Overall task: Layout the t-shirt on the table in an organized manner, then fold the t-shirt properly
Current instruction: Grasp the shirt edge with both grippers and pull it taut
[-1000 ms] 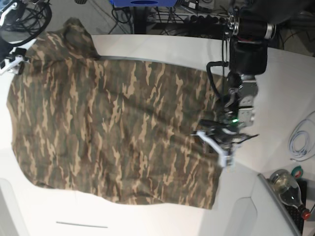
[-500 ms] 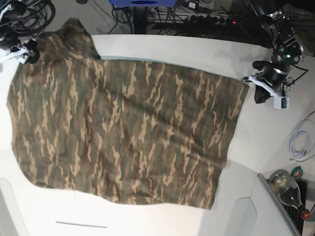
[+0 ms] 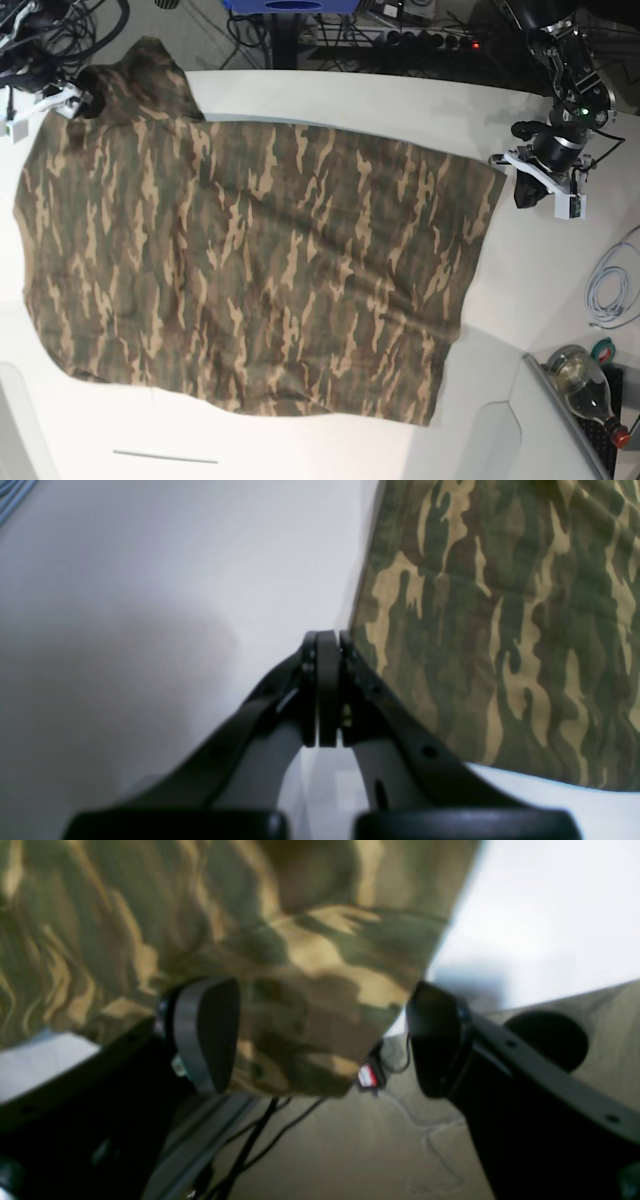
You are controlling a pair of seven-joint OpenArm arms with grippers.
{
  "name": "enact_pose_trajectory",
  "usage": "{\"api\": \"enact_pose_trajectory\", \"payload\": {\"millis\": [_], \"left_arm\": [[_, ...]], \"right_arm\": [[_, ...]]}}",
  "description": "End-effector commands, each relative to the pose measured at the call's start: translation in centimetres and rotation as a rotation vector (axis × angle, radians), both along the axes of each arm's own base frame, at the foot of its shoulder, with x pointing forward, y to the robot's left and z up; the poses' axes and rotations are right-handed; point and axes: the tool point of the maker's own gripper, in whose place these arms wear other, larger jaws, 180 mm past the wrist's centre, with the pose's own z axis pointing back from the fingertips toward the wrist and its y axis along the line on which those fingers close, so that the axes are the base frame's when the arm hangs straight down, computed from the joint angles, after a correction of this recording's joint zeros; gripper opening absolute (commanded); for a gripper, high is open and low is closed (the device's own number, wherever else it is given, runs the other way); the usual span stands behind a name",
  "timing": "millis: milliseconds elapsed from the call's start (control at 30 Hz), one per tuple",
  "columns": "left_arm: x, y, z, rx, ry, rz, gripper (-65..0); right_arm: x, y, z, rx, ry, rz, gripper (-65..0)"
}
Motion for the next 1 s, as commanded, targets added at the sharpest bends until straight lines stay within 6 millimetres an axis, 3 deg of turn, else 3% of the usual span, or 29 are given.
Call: {"api": "enact_pose_trajectory", "payload": {"millis": [0,100,167,300,433,500,600,700,967], "left_arm": [[0.8,0.4,1.3,0.011,-0.047,-0.008,-65.0],[0.5,0.4,1.1,0.011,-0.040,-0.008,-65.0],[-0.1,0.4,0.7,0.011,-0.026,-0.008,-65.0],[-1.8,0.4,-0.1,0.013,0.010,-0.011,-65.0],[-4.1,0.2,-1.0,-0.004,0.049,-0.004,-65.0],[-5.4,0.2,-0.9,-0.070,0.031,0.030,-61.4],[-6.9,0.4,-0.3,-0.172,-0.009,0.080,-34.4],[-7.3,0.3,0.1,-0.227,-0.036,0.111,-18.3],[-4.4,-0.5,-1.0,-0.311,-0.070,0.115,-16.3]], "right_arm": [[0.0,0.4,0.0,0.006,0.007,0.023,-16.2],[0.3,1.4,0.1,0.043,-0.026,0.035,-16.7],[0.5,1.3,0.3,0.047,-0.039,0.032,-21.2],[0.4,1.3,0.3,0.045,-0.034,0.032,-39.0],[0.2,1.2,0.2,0.045,-0.026,0.036,-65.0],[0.3,1.2,0.2,0.044,-0.026,0.038,-63.9],[0.3,1.2,0.2,0.044,-0.026,0.038,-64.8],[0.3,1.2,0.2,0.044,-0.026,0.038,-65.0],[0.3,1.2,0.3,0.043,-0.026,0.040,-65.0]]}}
